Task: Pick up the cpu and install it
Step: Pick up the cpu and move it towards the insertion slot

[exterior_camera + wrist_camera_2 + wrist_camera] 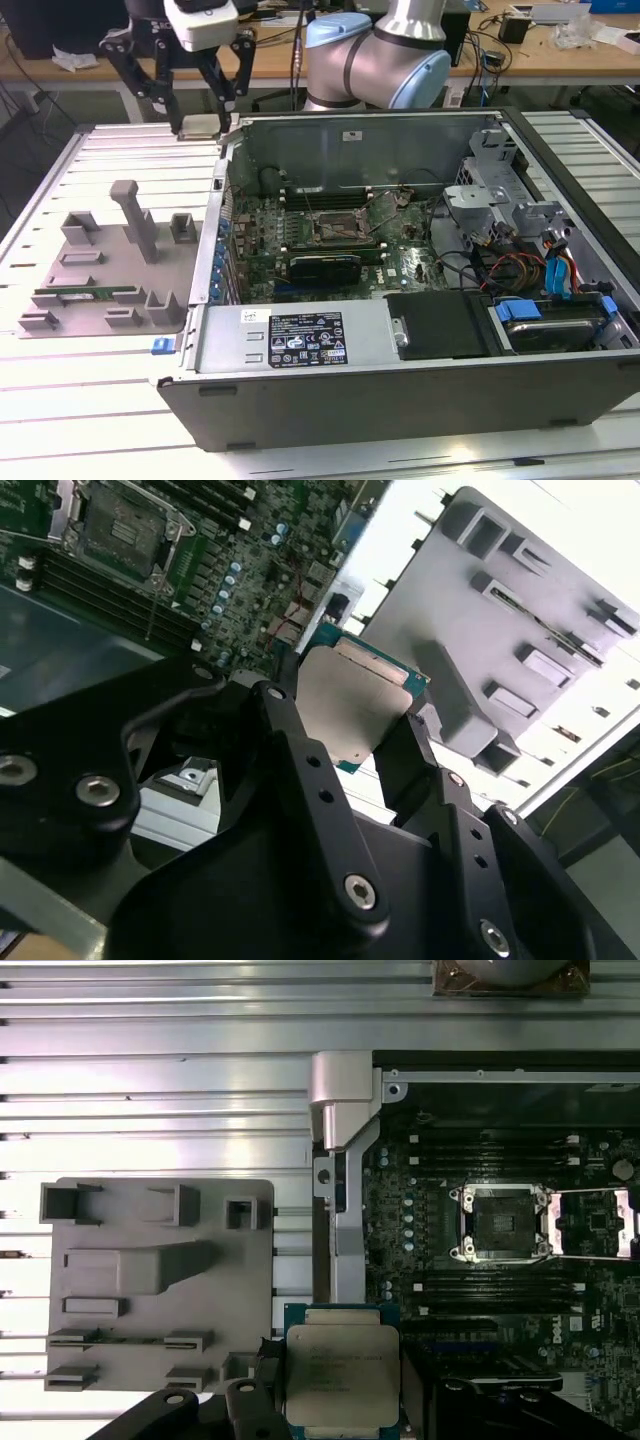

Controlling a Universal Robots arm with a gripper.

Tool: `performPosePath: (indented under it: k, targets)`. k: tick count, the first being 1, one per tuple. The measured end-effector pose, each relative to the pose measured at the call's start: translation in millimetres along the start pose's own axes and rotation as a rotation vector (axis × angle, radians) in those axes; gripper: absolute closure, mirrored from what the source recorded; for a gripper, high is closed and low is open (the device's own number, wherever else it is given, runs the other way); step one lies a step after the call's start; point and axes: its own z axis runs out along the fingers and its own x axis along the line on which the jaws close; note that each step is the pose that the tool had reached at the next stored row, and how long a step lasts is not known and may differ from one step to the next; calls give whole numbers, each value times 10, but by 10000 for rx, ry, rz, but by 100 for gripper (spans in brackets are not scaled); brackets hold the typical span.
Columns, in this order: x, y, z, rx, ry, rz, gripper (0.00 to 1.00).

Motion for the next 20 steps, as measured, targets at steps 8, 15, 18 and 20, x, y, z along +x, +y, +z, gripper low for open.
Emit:
performPosePath:
  k: [8, 15, 18, 20]
  targets:
    - [-204, 2, -1, 0, 0, 0, 45]
    - [-375, 5, -1, -1, -1, 0, 45]
    - [-439, 6, -1, 0, 0, 1, 45]
    - [-484, 6, -1, -1, -1, 0, 45]
